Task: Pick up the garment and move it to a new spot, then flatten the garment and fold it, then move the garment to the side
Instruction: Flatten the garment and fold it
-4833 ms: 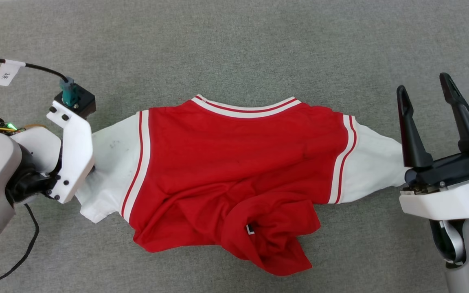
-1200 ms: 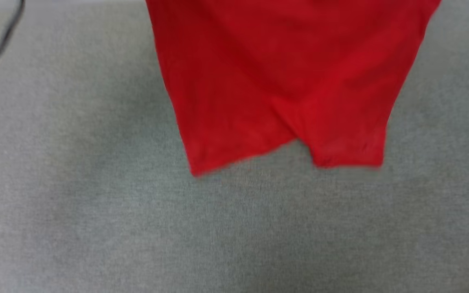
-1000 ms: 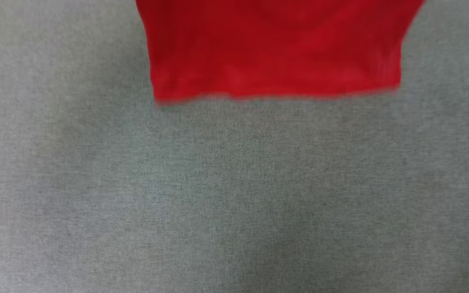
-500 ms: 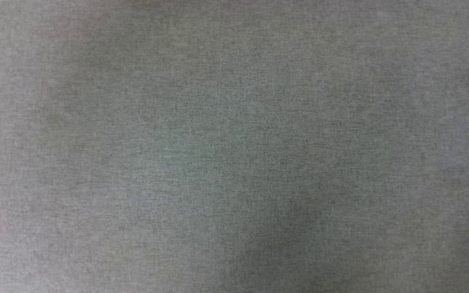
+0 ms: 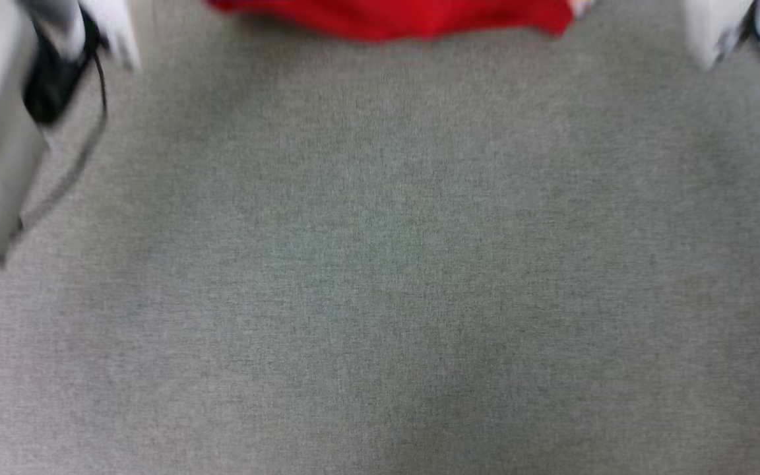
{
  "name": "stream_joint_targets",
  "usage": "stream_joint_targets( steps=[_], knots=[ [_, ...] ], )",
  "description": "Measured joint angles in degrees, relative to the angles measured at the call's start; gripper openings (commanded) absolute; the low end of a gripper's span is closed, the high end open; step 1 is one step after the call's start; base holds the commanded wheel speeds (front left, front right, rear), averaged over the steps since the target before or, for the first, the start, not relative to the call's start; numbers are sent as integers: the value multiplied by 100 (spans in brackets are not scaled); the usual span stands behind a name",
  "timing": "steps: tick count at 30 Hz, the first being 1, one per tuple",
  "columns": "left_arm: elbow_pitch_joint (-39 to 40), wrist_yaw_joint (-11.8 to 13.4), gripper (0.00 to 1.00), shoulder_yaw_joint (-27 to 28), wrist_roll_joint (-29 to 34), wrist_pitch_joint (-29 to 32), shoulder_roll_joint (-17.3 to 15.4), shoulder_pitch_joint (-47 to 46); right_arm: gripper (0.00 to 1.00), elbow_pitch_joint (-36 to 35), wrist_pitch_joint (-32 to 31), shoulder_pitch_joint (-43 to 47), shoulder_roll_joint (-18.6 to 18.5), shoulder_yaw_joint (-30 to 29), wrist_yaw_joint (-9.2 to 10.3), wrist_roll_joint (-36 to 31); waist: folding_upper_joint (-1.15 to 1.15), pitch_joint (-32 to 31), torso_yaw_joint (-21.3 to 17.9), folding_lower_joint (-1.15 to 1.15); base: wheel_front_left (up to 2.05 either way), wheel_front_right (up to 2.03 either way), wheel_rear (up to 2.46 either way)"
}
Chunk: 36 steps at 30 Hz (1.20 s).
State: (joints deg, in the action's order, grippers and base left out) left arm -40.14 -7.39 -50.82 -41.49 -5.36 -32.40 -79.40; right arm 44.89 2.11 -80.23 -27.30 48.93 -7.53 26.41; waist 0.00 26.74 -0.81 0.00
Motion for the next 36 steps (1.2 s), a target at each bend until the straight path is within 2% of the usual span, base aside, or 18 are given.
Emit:
stream_joint_targets(
  steps=[3,6,8,12,13,19,27,36],
  knots=[
    [155,8,0,-73,-216,-216,-157,892,0,-115,169,764,-38,260,0,293,0,-248,-10,0,0,0,0],
    [423,147,0,-118,-365,-342,-264,1629,0,-244,267,1283,-154,428,0,438,0,-441,-3,-1,0,0,0],
    [646,314,0,-112,-497,-438,-363,2120,0,-341,312,1589,-274,558,0,499,0,-561,5,0,0,0,0],
    [950,497,0,-192,-610,-412,-555,2735,0,-485,368,2021,-414,694,0,616,0,-739,14,-1,0,0,0],
    [1162,602,0,-240,-702,-381,-694,3132,0,-593,400,2331,-523,748,0,703,0,-870,13,-1,0,0,0],
    [1747,951,0,-336,-1060,-279,-1037,4255,0,-901,392,3339,-896,719,0,1002,0,-1312,6,-1,0,0,0],
    [2410,1483,0,-323,-1645,-322,-1529,5639,0,-1344,344,4852,-1368,250,0,1283,0,-1847,-28,-1,0,0,0],
    [2863,1828,0,-325,-2104,-417,-1958,6681,0,-1937,20,6631,-1622,-701,-1,1358,0,-2236,28,-2,0,0,0]
  ],
)
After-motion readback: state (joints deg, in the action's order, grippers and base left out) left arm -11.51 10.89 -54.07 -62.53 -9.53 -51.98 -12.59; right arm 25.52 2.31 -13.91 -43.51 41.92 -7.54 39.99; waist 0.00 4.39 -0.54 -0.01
